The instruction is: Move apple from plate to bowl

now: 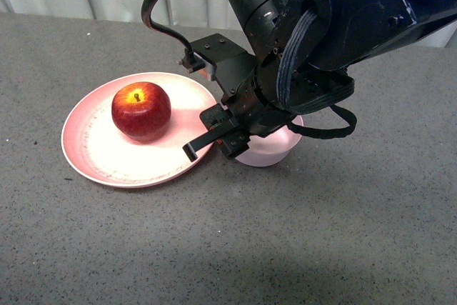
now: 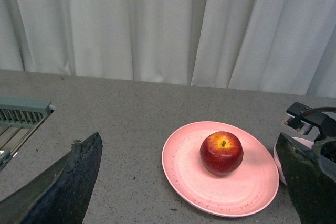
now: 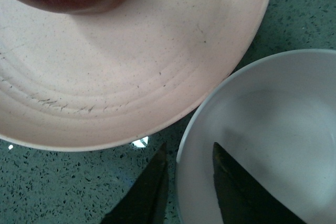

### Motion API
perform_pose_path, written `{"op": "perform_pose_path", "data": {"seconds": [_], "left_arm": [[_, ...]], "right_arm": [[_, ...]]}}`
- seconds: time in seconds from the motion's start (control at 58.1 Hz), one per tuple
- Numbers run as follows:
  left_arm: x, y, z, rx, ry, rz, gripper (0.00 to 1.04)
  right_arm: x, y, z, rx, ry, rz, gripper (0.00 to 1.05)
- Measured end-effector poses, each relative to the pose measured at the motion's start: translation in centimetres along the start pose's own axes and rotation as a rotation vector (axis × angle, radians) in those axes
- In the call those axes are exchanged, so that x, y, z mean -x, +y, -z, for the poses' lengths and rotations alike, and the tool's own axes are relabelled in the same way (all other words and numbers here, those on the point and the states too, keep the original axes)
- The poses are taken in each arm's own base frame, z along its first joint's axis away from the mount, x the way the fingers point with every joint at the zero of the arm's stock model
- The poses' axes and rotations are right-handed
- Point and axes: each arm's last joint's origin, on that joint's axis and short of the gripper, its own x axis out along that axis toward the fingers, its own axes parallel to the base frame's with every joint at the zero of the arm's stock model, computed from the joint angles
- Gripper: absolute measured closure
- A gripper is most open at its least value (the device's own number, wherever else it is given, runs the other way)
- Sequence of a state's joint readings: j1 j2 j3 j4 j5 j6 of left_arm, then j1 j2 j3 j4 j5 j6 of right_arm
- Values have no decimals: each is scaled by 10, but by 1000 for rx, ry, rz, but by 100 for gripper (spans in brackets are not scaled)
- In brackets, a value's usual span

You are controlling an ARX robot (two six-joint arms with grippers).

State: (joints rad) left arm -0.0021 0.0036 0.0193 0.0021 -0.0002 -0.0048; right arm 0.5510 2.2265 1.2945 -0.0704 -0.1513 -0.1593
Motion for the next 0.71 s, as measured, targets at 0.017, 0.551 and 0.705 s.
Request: {"op": "perform_pose_path", "data": {"seconds": [0.017, 0.551, 0.705], "left_arm": [[0, 0, 0, 0, 0, 0, 7], [0, 0, 0, 0, 0, 0, 7], [0, 0, 0, 0, 0, 0, 7]], "right_arm": [[0, 0, 1, 1, -7, 1, 68], [117, -50, 62, -215, -418, 525, 9], [138, -54, 83, -246, -438, 569, 9]]}}
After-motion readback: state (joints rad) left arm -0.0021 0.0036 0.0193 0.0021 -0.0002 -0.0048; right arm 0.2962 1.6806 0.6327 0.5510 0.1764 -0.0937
